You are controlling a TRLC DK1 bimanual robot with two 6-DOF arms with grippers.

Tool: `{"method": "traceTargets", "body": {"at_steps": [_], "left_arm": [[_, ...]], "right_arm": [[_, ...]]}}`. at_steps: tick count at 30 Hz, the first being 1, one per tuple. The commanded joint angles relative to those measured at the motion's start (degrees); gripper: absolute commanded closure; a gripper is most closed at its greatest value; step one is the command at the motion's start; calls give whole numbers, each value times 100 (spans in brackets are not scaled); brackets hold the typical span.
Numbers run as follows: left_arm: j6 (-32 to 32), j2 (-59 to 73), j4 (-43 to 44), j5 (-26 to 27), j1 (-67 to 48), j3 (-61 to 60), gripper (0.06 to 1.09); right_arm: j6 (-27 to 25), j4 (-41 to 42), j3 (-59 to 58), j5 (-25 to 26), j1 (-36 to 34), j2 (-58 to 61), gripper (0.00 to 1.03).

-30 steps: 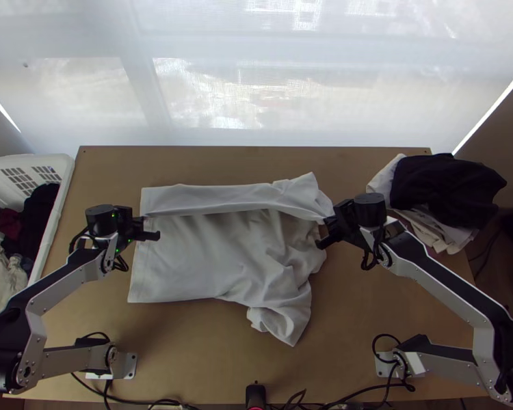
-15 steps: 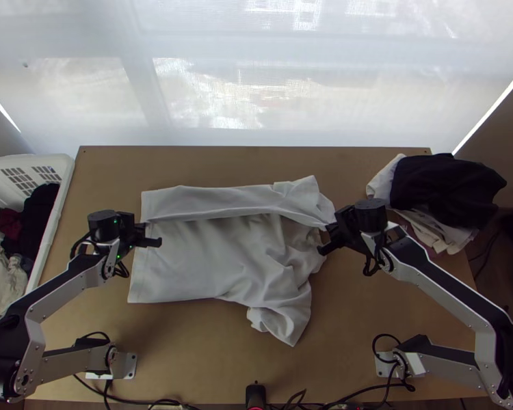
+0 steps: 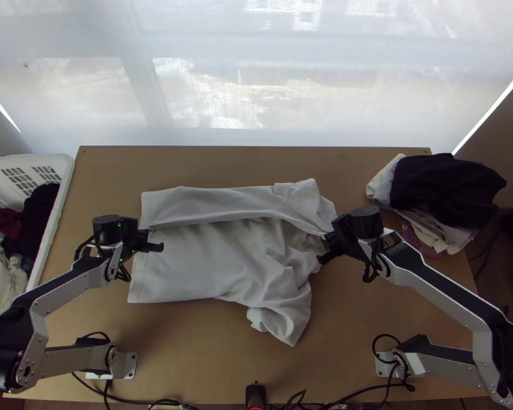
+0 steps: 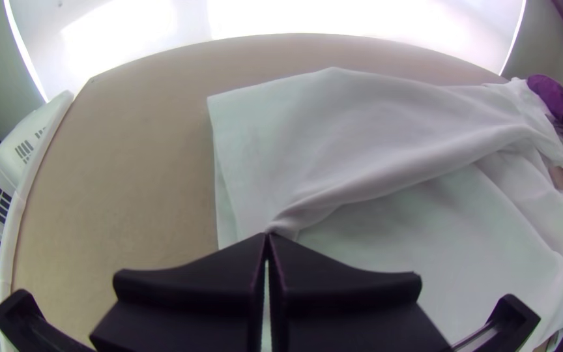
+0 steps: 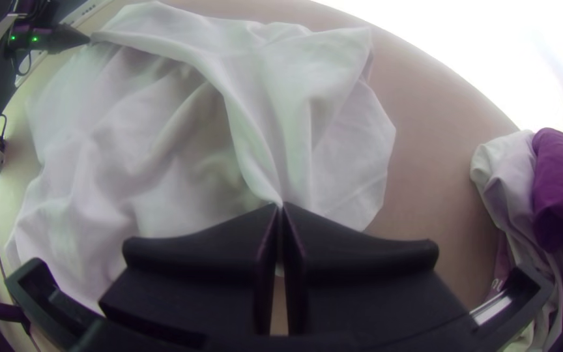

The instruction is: Fold the t-shirt

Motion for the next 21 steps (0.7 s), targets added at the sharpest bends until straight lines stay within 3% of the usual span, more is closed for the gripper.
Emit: {"method": "traceTargets", "body": {"at_steps": [1, 8, 11, 12, 14, 16, 21], "left_arm": [[52, 177, 129, -4, 288, 72, 105], [158, 195, 138, -4, 446, 98, 105], [105, 151, -20, 4, 288, 72, 94], [52, 107, -143, 4, 183, 81, 93], [-1, 19, -451, 84, -90, 125, 79], [-133, -87, -846, 259, -345, 213, 71], [-423, -201, -1927, 602, -652, 503, 40]], "right_arm": [[-78, 19, -71, 6, 2, -14, 100], [-60, 19, -89, 6, -16, -49, 100], [-34, 19, -54, 6, -16, -49, 98], [-25, 19, -27, 6, -16, -58, 93], [-7, 19, 60, 6, -33, -75, 84], [45, 10, 192, 6, -60, -75, 68], [80, -69, 526, 6, -130, -75, 48]]}}
